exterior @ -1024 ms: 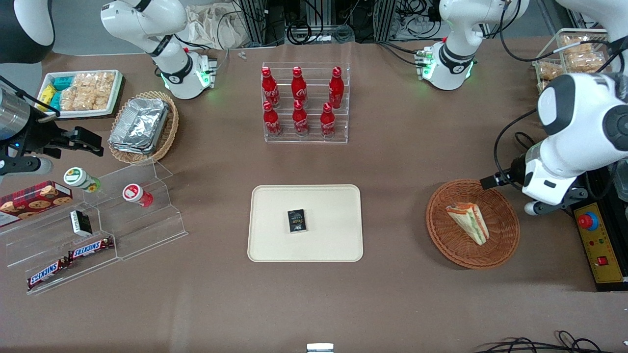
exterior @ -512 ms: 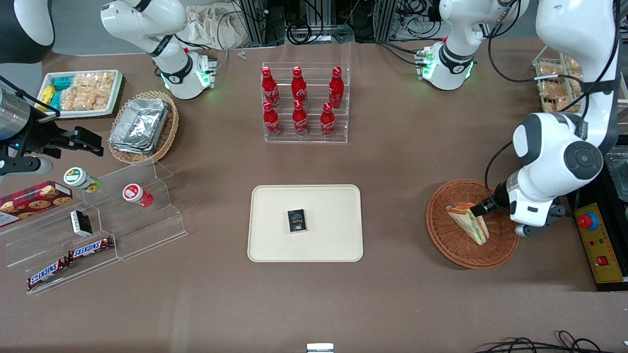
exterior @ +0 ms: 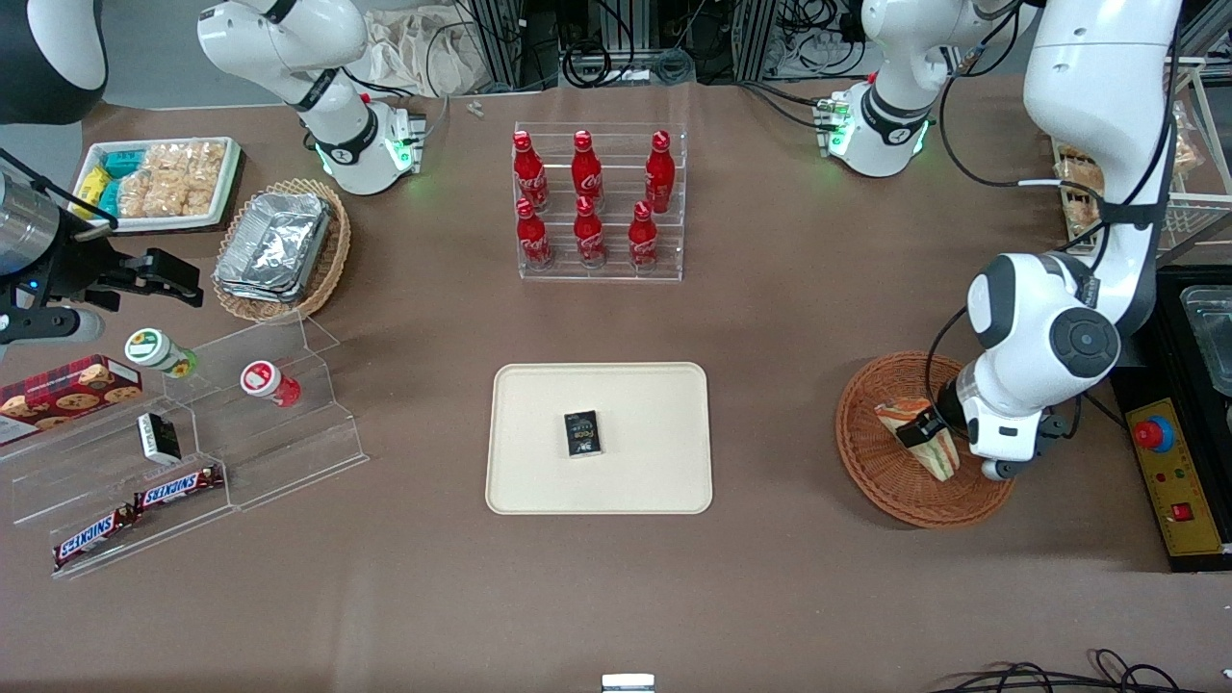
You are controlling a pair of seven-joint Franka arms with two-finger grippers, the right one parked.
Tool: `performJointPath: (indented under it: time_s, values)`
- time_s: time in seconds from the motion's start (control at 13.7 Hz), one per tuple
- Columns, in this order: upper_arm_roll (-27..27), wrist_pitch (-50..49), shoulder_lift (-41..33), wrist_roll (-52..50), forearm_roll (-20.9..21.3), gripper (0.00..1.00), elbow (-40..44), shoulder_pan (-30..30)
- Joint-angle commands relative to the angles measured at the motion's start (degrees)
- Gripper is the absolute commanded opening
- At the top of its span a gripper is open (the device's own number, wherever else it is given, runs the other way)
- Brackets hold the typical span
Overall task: Place sandwich from basket to tray
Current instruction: 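Close the left gripper on the sandwich and lift it from the basket, then carry the held sandwich over to the white tray beside the black packet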
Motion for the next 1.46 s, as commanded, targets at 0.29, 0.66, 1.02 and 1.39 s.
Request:
performJointPath:
  time_s: [0.29, 0.66, 1.02, 1.39]
  values:
    - [0.27, 4.57, 3.93, -2.66, 2.02, 0.34, 0.08, -0.22]
    - [0.27, 3.35, 1.14, -1.96, 2.82, 0.00, 0.08, 0.22]
    - [-0.61, -12.98, -8.79, 2.69, 1.68, 0.00, 2.71, -0.21]
    - [-11.13, -15.64, -10.04, 10.80, -0.43, 0.00, 4.91, -0.30]
